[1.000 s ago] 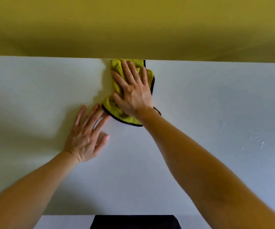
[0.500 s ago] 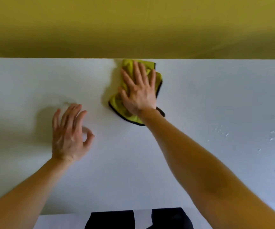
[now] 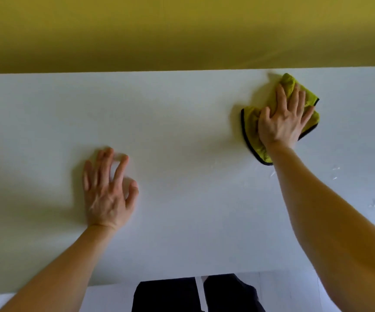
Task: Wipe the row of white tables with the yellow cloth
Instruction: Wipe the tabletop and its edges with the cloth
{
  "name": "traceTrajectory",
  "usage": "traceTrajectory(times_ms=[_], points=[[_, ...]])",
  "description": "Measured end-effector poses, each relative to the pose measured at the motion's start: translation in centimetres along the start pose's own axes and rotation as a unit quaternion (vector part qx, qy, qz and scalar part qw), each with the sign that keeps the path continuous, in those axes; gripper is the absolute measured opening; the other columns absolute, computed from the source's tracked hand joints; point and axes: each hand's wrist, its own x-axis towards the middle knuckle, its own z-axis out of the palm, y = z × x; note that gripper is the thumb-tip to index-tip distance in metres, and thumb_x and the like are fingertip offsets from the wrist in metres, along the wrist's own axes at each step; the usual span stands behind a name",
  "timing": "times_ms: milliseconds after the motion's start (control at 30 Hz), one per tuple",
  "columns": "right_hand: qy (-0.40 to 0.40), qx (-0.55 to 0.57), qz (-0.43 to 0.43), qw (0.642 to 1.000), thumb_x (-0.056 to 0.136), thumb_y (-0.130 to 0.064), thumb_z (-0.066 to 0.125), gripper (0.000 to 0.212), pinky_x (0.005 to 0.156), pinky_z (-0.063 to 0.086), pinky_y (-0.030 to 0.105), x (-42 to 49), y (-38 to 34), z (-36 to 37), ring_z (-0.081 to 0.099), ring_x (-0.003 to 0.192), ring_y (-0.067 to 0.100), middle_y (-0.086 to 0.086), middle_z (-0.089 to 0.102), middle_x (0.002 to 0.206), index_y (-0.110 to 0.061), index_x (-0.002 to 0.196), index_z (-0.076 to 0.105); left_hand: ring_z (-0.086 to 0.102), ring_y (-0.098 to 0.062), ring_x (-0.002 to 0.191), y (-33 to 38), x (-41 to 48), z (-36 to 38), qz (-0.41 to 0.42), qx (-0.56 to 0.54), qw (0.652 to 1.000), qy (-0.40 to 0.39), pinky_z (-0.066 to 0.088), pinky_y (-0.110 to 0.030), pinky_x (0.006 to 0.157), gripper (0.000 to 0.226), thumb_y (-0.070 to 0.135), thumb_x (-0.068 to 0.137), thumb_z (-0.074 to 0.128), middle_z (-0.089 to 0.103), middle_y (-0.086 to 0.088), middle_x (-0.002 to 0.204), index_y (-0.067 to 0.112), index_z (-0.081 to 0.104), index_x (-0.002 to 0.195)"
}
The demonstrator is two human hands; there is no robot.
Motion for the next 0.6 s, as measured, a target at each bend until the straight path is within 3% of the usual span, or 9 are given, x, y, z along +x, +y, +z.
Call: traceTrajectory(times_ms=[67,133,200,333,433,600], points=[[-0.006,0.001,-0.03,1.0,0.09,-0.05,0.04,0.082,0.132,0.001,0.067,-4.2,-5.4,1.3,0.005,0.169,0.029,0.009,0.011,0.182,-0.031,0.17,0.035,0.027,-0.038,0.165,-0.1,-0.2,0.1,0.0,0.002,1.0,0.004,0.022,-0.066,0.13,0.063,0.039,0.101,0.051,0.029,-0.016,0.177,0.013,0.054,0.158],[-0.035,0.009,-0.189,0.981,0.088,-0.054,0.047,0.085,0.132,0.001,0.066,-9.8,-11.8,3.3,0.006,0.169,0.032,0.011,0.013,0.182,-0.03,0.168,0.039,0.027,-0.04,0.164,-0.3,-0.1,0.2,0.006,0.003,1.0,0.004,0.023,-0.067,0.129,0.064,0.038,0.1,0.053,0.029,-0.017,0.177,0.011,0.054,0.158],[-0.088,-0.004,-0.336,0.938,0.09,-0.057,0.051,0.084,0.131,0.001,0.065,-15.2,-17.3,4.8,0.004,0.169,0.033,0.011,0.012,0.182,-0.03,0.169,0.038,0.03,-0.042,0.163,-0.6,-0.1,0.3,0.006,0.003,1.0,0.014,0.024,-0.068,0.128,0.066,0.04,0.102,0.053,0.031,-0.019,0.176,0.005,0.051,0.157],[-0.119,-0.005,-0.436,0.892,0.097,-0.06,0.043,0.079,0.133,0.001,0.06,-15.7,-18.6,5.4,0.007,0.169,0.032,0.009,0.016,0.182,-0.03,0.17,0.035,0.031,-0.04,0.163,-0.3,0.1,0.1,0.0,-0.011,1.0,0.024,0.025,-0.067,0.129,0.07,0.043,0.102,0.052,0.035,-0.018,0.174,-0.001,0.047,0.156],[-0.087,0.003,-0.405,0.91,0.091,-0.055,0.05,0.08,0.134,0.006,0.06,-10.1,-11.6,4.2,0.017,0.168,0.032,0.009,0.024,0.18,-0.029,0.167,0.042,0.029,-0.039,0.164,-0.2,0.0,0.1,-0.002,-0.008,1.0,0.017,0.022,-0.066,0.13,0.068,0.039,0.099,0.053,0.032,-0.017,0.176,0.002,0.049,0.156],[-0.008,-0.008,-0.172,0.985,0.093,-0.045,0.052,0.074,0.133,0.01,0.063,-1.1,0.4,0.3,0.019,0.167,0.029,0.006,0.026,0.179,-0.032,0.166,0.043,0.026,-0.037,0.165,0.0,0.1,0.1,-0.011,-0.013,1.0,0.008,0.019,-0.064,0.132,0.073,0.042,0.1,0.051,0.029,-0.013,0.178,0.007,0.042,0.163]])
